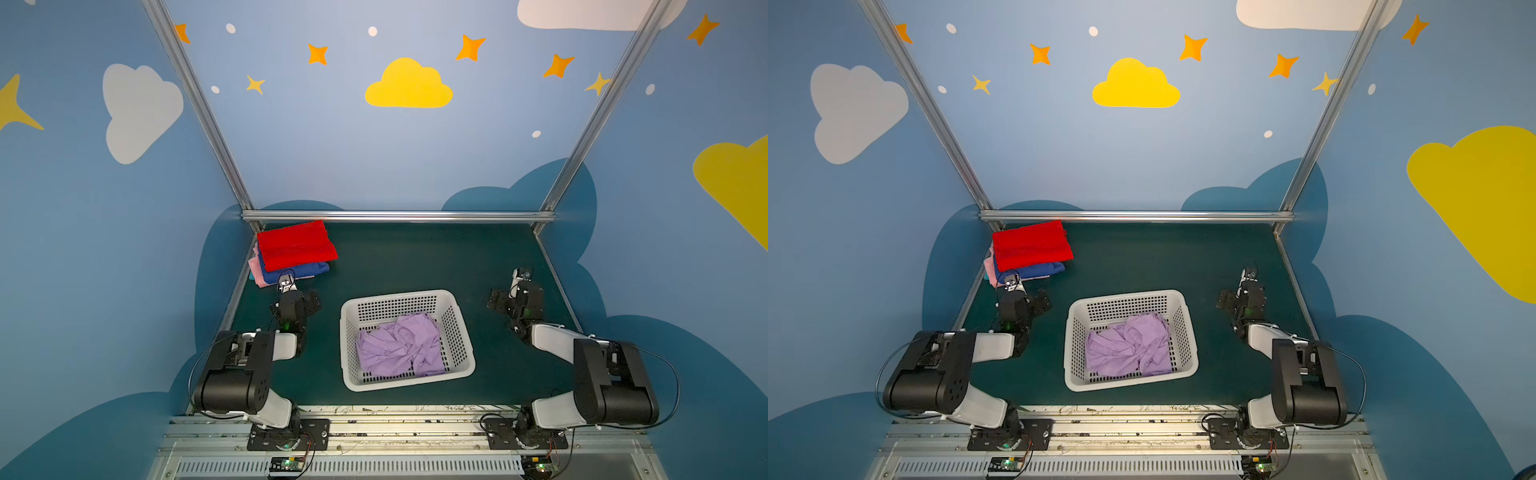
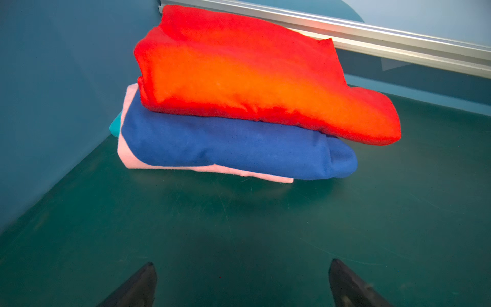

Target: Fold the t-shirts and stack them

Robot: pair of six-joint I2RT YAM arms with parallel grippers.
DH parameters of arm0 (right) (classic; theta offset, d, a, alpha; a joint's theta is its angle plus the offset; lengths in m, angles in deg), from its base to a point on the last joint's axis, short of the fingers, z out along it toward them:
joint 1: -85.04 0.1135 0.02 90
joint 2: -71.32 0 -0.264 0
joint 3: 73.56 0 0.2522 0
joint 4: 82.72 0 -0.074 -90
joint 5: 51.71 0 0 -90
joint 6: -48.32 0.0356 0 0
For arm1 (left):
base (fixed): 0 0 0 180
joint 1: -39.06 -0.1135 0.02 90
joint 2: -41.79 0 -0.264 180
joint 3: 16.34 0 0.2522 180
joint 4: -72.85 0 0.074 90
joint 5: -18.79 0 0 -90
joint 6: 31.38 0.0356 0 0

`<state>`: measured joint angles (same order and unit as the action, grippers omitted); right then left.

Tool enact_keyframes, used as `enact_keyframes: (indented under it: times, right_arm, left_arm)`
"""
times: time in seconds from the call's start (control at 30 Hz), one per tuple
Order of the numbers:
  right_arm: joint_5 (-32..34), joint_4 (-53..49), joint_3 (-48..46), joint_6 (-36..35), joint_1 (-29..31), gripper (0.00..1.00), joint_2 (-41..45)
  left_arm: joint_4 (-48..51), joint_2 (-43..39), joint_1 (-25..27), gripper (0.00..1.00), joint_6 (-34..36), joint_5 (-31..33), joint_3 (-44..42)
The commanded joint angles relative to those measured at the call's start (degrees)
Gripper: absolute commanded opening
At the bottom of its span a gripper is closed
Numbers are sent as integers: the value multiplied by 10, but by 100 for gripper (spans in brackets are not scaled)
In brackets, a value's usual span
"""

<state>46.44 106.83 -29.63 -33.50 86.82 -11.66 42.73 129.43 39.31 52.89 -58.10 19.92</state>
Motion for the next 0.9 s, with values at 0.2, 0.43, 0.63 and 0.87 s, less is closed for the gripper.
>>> enact_keyframes:
  times: [0.2, 0.43, 0.63, 0.87]
  right_arm:
    - [8, 4, 1, 3, 2, 98, 7]
    - [7, 4, 1, 3, 2, 98, 7]
    - [6, 4, 1, 3, 1, 98, 7]
    - [5, 4, 1, 3, 1, 98, 7]
  left_arm:
    - [3, -8, -1, 100, 9, -2, 9]
    - [4, -7, -1, 100, 8, -2, 9]
    - [6, -8, -2, 100, 8, -3, 10]
    - [5, -8, -1, 100, 9, -3, 9]
